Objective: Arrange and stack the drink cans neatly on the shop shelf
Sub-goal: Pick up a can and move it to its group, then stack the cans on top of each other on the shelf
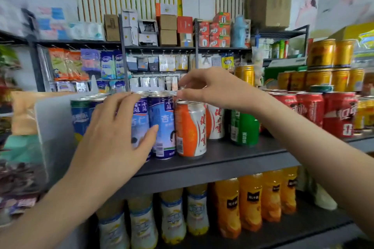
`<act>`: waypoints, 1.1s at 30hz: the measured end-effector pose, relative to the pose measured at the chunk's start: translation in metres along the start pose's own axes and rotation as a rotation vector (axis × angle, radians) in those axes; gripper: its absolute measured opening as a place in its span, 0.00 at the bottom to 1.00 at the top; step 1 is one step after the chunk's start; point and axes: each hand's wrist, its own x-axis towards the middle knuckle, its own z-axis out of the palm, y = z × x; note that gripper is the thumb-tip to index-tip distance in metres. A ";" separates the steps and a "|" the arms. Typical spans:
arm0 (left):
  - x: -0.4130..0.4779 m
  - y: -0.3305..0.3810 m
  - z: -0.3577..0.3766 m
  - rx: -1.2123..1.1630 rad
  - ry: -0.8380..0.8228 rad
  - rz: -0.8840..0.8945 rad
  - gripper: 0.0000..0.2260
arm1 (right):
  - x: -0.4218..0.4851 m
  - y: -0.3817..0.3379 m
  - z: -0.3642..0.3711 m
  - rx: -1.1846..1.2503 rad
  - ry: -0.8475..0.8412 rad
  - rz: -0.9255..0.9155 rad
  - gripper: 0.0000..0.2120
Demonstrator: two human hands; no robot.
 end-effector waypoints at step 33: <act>0.032 0.254 0.153 0.017 0.021 -0.244 0.32 | -0.159 0.225 -0.051 0.467 0.129 -0.058 0.16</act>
